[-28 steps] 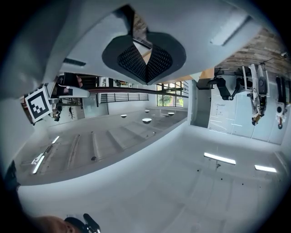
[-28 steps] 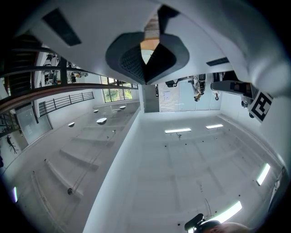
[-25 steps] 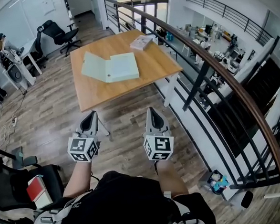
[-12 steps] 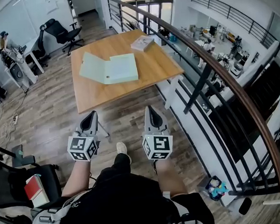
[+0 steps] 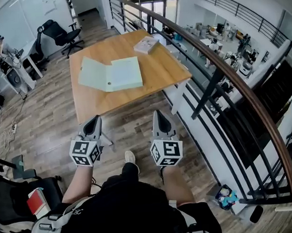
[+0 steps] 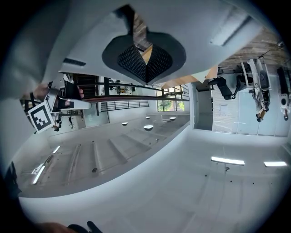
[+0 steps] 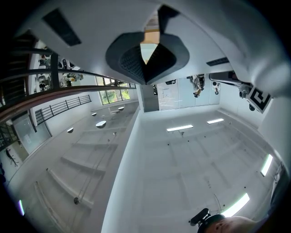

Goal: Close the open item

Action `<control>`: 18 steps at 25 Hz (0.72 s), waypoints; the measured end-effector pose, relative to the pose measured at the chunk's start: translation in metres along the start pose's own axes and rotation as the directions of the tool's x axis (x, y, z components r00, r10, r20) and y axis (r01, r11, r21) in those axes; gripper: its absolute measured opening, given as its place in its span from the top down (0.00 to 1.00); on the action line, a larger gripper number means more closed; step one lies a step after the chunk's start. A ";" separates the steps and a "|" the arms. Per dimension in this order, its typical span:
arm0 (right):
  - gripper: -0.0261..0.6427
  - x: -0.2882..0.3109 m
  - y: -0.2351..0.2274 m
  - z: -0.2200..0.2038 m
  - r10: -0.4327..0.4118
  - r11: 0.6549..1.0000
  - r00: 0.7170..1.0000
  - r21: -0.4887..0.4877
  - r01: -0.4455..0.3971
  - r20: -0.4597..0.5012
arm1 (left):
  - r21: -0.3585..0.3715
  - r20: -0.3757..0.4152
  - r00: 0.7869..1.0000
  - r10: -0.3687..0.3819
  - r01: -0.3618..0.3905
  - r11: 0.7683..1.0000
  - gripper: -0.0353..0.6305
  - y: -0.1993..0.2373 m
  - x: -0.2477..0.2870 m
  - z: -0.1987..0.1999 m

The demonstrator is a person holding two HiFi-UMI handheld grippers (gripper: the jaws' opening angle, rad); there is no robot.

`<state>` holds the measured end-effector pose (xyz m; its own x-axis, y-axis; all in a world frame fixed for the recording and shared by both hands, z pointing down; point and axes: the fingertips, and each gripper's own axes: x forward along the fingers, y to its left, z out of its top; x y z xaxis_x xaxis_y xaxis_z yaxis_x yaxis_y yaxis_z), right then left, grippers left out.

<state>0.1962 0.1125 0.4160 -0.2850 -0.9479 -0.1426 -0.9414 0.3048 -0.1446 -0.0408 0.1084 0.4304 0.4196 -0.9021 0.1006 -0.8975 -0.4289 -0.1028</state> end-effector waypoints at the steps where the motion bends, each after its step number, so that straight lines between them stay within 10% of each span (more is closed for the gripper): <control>1: 0.95 0.005 -0.002 -0.003 -0.005 1.000 1.000 -0.001 0.005 -0.002 | 0.001 -0.002 1.000 -0.006 0.006 1.000 0.94 0.002 0.007 -0.002; 18: 0.95 0.193 0.034 -0.043 0.024 0.996 0.995 -0.084 -0.032 -0.095 | -0.083 -0.008 0.999 -0.032 0.031 0.996 0.94 0.147 0.127 -0.022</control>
<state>0.1014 -0.0640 0.4259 -0.3231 -0.9449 -0.0520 -0.9437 0.3259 -0.0568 -0.1224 -0.0678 0.4500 0.4467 -0.8877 0.1116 -0.8923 -0.4511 -0.0169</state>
